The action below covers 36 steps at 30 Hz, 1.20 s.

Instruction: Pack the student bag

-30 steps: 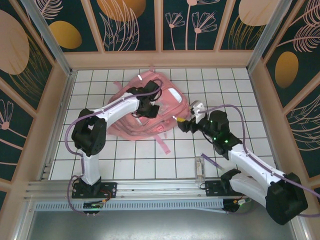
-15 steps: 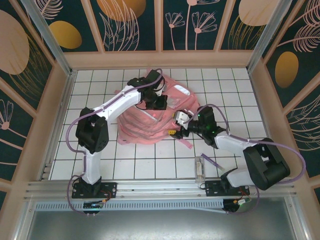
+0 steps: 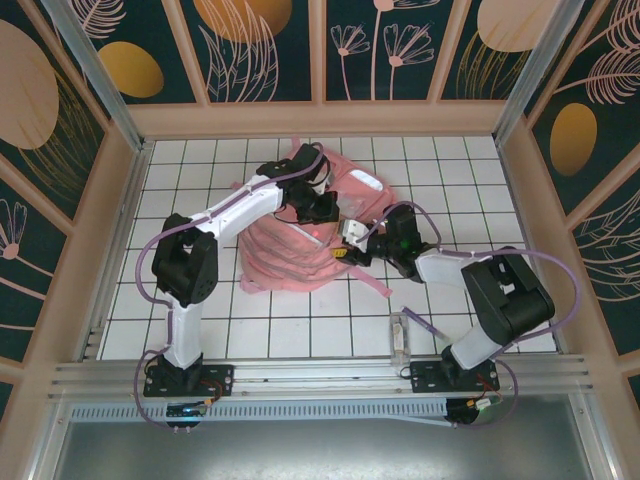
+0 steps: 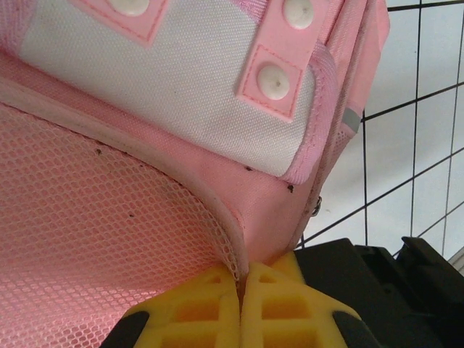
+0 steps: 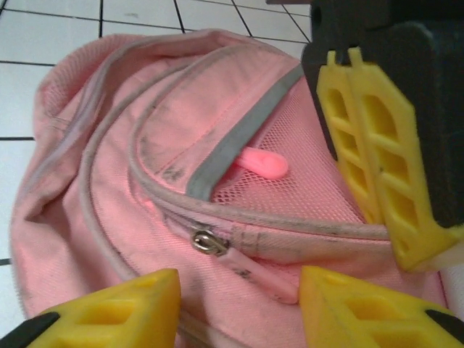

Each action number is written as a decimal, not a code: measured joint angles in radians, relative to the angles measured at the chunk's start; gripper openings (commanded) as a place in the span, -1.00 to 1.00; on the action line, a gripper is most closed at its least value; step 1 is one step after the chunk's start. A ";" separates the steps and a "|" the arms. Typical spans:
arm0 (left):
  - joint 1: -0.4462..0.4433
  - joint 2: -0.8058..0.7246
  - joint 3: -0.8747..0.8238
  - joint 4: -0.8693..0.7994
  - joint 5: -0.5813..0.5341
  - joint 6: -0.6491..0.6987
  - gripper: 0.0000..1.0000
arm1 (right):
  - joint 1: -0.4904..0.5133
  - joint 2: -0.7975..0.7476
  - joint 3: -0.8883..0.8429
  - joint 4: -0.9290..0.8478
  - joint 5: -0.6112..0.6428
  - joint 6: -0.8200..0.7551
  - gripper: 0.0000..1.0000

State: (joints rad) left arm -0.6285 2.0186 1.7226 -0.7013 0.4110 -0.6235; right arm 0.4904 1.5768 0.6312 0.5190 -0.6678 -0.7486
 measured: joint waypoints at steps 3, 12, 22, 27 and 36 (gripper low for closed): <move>0.000 0.000 -0.008 0.012 0.003 -0.015 -1.00 | 0.001 0.005 -0.002 0.026 0.024 -0.001 -0.71; 0.001 -0.001 -0.010 0.032 0.001 -0.056 -1.00 | 0.047 -0.080 -0.032 -0.038 0.066 -0.107 -1.00; 0.000 0.001 0.033 0.040 0.001 -0.085 -1.00 | 0.027 -0.161 -0.077 -0.058 0.071 -0.106 -0.07; 0.000 0.001 0.033 0.040 0.002 -0.086 -1.00 | -0.066 -0.160 -0.067 -0.077 0.043 -0.108 0.00; 0.000 0.000 0.019 0.059 0.019 -0.108 -1.00 | -0.059 -0.078 0.033 -0.136 0.006 -0.134 0.00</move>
State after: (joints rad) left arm -0.6285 2.0190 1.7420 -0.6422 0.4301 -0.7311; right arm 0.4316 1.4990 0.6640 0.3832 -0.6613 -0.8825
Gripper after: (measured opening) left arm 0.047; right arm 0.510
